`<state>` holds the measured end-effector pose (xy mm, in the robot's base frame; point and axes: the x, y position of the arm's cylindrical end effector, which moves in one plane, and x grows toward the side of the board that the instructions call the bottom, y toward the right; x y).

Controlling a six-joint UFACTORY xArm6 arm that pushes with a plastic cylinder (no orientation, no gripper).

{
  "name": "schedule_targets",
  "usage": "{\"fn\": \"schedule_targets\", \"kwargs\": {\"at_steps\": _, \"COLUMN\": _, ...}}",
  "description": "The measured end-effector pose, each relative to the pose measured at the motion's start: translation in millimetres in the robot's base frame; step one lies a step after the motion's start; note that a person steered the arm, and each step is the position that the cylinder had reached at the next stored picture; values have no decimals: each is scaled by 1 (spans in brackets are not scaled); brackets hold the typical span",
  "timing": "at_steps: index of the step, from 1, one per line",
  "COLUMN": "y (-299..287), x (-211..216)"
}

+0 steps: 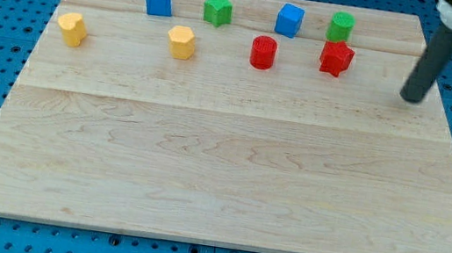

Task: Push the yellow hexagon below the blue triangle

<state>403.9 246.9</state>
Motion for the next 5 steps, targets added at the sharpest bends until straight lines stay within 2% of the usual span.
{"fn": "schedule_targets", "kwargs": {"at_steps": 1, "y": -62, "x": 36}}
{"fn": "schedule_targets", "kwargs": {"at_steps": 2, "y": -154, "x": 48}}
{"fn": "schedule_targets", "kwargs": {"at_steps": 3, "y": -273, "x": 49}}
{"fn": "schedule_targets", "kwargs": {"at_steps": 4, "y": -323, "x": 14}}
{"fn": "schedule_targets", "kwargs": {"at_steps": 5, "y": -305, "x": -31}}
